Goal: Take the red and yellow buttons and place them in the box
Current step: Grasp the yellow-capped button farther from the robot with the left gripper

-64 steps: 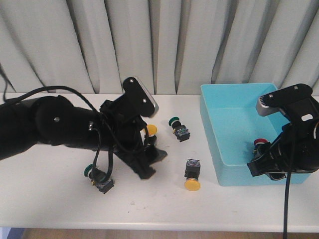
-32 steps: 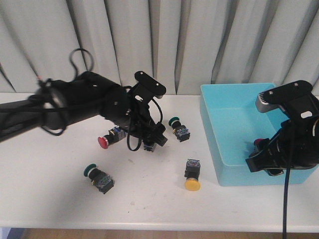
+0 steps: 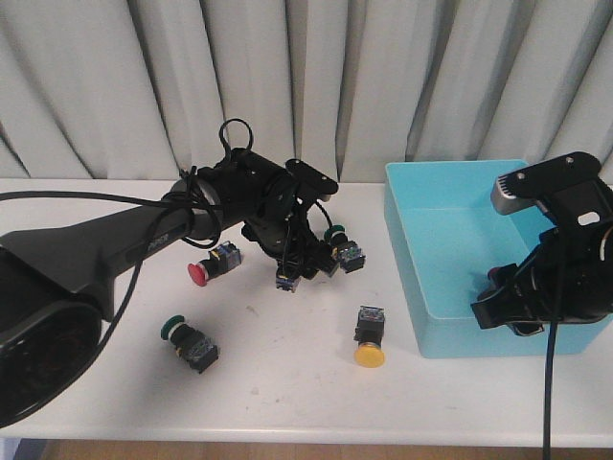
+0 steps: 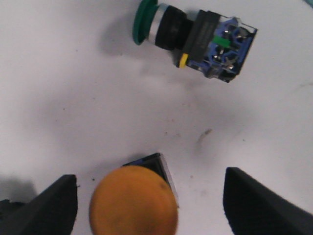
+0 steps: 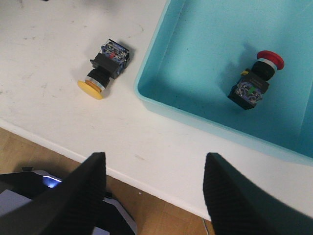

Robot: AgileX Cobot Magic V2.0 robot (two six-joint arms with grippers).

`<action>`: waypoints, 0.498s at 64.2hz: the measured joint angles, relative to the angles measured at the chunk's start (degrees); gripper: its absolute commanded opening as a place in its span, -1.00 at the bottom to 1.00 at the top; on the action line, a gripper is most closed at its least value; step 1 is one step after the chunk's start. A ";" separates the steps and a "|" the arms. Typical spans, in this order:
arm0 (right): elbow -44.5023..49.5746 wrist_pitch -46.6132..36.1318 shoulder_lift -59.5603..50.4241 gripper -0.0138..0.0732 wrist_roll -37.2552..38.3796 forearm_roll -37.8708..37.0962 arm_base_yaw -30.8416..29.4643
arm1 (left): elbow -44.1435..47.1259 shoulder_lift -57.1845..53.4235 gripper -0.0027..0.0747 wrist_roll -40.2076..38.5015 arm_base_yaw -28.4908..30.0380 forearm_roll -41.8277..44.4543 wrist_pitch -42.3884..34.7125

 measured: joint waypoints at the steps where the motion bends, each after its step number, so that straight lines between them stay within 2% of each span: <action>1: 0.00 0.00 0.00 0.29 0.00 0.00 0.00 | -0.50 0.41 0.58 0.00 0.16 -0.20 0.09; 14: 0.00 -0.21 0.00 0.29 0.00 0.00 0.00 | -4.89 4.30 0.44 -0.33 1.62 -2.03 0.97; 32: 0.00 -0.70 0.00 0.29 0.00 0.00 0.00 | -5.51 5.40 -0.15 -0.33 1.69 -2.46 1.26</action>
